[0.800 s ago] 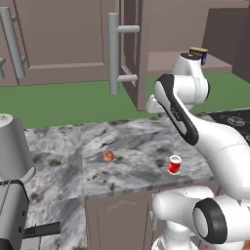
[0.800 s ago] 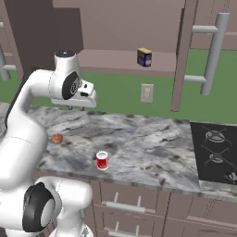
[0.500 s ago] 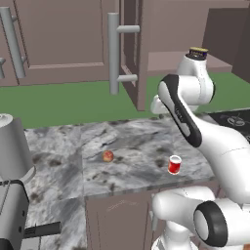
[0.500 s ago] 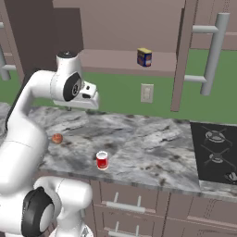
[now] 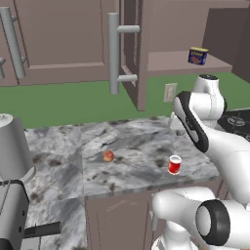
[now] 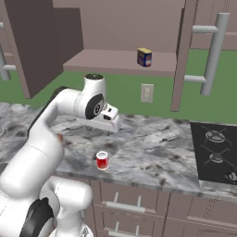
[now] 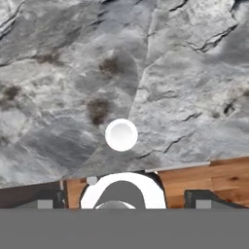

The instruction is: Restock the canned food cabinet by taking the new fresh canned food from the counter and placing it in the cabinet. Then, take the old canned food from the cabinet and place it on the counter.

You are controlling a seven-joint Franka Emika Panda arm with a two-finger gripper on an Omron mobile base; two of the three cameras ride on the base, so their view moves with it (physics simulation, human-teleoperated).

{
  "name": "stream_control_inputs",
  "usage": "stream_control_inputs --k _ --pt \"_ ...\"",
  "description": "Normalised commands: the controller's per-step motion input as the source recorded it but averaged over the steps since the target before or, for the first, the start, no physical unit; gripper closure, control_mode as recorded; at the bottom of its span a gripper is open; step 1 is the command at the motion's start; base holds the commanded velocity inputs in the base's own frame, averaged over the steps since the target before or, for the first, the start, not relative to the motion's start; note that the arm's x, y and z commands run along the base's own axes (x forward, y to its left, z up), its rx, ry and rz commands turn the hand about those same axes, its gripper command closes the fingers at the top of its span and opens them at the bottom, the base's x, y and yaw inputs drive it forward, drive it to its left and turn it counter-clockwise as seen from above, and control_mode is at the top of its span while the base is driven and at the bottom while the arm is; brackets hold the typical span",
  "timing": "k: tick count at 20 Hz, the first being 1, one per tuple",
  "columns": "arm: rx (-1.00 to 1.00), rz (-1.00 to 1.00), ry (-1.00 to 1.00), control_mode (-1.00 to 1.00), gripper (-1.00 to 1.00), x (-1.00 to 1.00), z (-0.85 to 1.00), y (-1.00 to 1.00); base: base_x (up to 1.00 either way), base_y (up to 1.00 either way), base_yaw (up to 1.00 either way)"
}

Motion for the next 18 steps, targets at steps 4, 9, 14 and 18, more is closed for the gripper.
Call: stream_control_inputs --k 4,9,14,18 --pt "0.00 -0.08 0.22 -1.00 -1.00 0.00 -0.89 -0.06 0.00 0.00 0.00" --pt "0.00 -0.02 0.14 -1.00 -1.00 0.00 -0.79 0.02 0.00 0.00 0.00" --pt "0.00 0.00 0.04 -1.00 -1.00 0.02 -0.51 0.06 0.00 0.00 0.00" --pt "0.00 0.00 0.00 -1.00 -1.00 0.15 -0.38 0.09 0.00 0.00 0.00"
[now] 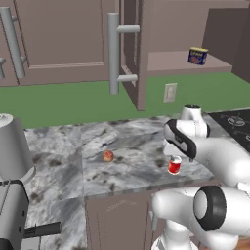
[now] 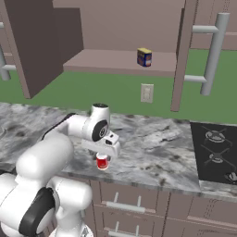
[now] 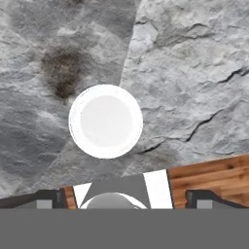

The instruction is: Restock the canned food cabinet by taking the new fresh canned food from the counter and placing it in the cabinet. Then, take the old canned food from the cabinet and place it on the counter.

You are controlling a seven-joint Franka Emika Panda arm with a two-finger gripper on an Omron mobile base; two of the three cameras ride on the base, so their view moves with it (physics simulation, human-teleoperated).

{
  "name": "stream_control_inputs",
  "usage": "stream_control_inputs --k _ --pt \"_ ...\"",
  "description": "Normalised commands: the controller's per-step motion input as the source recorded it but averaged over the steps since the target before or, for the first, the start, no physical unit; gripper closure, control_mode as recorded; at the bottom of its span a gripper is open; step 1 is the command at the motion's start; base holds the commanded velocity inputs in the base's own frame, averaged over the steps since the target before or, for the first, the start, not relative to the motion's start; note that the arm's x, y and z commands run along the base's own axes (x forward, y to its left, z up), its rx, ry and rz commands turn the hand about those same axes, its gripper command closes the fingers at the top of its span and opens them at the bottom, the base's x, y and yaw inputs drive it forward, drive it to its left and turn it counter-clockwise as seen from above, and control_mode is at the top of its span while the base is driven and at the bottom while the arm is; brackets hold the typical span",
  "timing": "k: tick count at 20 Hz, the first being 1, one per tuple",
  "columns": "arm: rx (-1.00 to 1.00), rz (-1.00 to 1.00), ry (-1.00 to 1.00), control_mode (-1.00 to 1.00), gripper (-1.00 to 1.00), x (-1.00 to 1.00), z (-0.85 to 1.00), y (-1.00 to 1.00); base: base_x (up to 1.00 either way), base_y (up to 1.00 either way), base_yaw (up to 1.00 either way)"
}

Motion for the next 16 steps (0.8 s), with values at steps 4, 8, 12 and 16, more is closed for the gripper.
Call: stream_control_inputs --k 4,8,12,16 --pt "-0.01 0.00 0.00 -1.00 -1.00 0.09 -0.36 0.11 0.00 0.00 0.00" --pt "-0.05 0.04 0.00 -1.00 -1.00 0.19 -0.25 0.06 0.00 0.00 0.00" --pt "-0.05 0.02 0.00 -1.00 -1.00 0.22 -0.24 0.00 0.00 0.00 0.00" --pt "-0.02 0.01 0.00 -1.00 -1.00 0.21 -0.19 0.00 0.00 0.00 0.00"
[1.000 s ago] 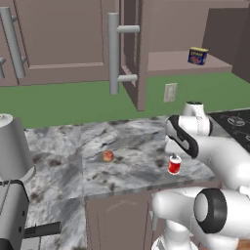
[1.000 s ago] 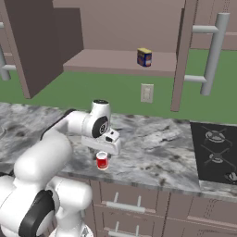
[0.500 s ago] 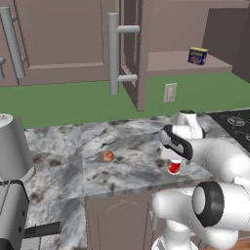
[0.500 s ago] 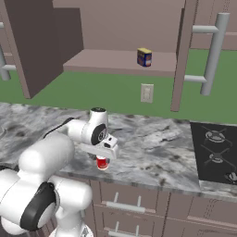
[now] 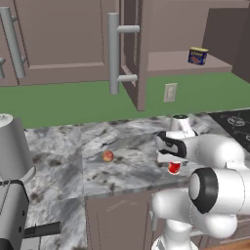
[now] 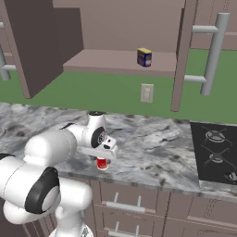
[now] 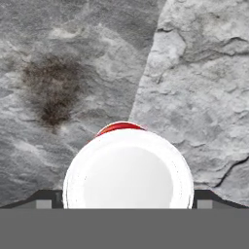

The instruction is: Restock the canned food cabinet by taking the new fresh canned food from the counter and placing it in the cabinet. Then, take the old canned food from the cabinet and place it on the counter.

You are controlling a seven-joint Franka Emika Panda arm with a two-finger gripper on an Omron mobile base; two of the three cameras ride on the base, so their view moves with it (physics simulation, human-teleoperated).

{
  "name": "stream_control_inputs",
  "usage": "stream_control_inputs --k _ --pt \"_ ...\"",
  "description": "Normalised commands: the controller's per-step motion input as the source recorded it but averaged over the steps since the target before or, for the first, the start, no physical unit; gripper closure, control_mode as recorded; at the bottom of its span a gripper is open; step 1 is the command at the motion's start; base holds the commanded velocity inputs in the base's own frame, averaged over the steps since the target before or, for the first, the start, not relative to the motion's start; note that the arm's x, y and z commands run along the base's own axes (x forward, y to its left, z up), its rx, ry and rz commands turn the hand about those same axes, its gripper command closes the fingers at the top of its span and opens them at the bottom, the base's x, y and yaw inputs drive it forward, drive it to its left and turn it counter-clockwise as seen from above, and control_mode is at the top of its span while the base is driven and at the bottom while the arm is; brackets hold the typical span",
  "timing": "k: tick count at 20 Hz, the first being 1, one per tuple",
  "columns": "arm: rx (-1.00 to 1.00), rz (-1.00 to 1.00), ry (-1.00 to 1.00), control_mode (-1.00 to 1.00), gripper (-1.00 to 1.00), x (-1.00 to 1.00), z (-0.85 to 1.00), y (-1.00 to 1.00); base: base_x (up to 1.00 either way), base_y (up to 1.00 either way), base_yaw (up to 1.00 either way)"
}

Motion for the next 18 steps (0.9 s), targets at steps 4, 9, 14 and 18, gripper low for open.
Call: stream_control_inputs --k 4,9,14,18 --pt "0.00 0.00 -0.03 -1.00 -1.00 0.22 -0.16 0.00 0.00 0.00 0.00" --pt "0.00 0.00 -0.04 -1.00 1.00 0.06 -0.10 0.00 0.00 0.00 0.00" --pt "0.00 0.00 0.00 -1.00 1.00 0.00 0.00 0.00 0.00 0.00 0.00" --pt "0.00 0.00 -0.09 -1.00 1.00 -0.16 0.06 0.00 0.00 0.00 0.00"
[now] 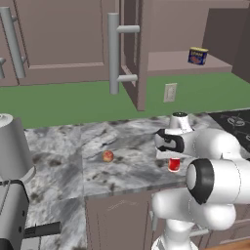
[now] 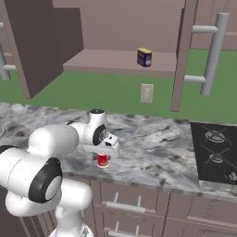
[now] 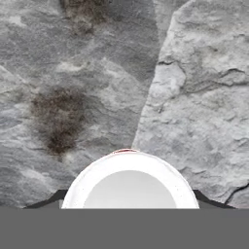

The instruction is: Restock the canned food cabinet by taking the new fresh canned food from the counter and placing it in the cabinet. Then, take the old canned food from the cabinet and place it on the counter.

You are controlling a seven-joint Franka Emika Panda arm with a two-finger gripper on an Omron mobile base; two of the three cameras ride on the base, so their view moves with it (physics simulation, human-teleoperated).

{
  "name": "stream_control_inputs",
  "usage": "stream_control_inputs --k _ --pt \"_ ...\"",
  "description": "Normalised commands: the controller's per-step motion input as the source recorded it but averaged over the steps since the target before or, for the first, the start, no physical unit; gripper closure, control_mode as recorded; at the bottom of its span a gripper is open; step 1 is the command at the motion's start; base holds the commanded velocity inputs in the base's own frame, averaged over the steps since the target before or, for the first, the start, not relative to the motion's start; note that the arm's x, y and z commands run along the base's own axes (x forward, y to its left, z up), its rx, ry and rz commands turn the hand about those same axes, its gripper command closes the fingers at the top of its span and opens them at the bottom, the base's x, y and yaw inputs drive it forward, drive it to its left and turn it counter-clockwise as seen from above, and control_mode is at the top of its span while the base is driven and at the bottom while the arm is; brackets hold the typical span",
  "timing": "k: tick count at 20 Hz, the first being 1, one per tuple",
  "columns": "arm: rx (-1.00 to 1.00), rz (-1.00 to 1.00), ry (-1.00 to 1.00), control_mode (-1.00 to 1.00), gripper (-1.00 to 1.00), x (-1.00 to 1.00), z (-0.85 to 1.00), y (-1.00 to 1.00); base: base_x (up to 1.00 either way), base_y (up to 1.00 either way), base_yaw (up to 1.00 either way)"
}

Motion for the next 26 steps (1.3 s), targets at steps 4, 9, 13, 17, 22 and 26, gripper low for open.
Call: stream_control_inputs --k 4,9,13,17,22,26 --pt "0.00 0.00 -0.37 -1.00 1.00 -0.56 0.44 0.00 0.00 0.00 0.00" --pt "0.00 0.00 -0.54 -1.00 1.00 -0.73 0.80 -0.01 0.00 0.00 0.00" --pt "0.00 0.00 -0.60 -1.00 1.00 -0.61 1.00 -0.03 0.00 0.00 0.00" --pt "0.00 0.00 -0.58 -1.00 1.00 -0.52 1.00 0.00 0.00 0.00 0.00" --pt "0.00 0.00 -0.53 -1.00 1.00 -0.38 1.00 -0.06 0.00 0.00 0.00" --pt "0.00 0.00 -0.43 -1.00 1.00 -0.15 1.00 -0.05 0.00 0.00 0.00"
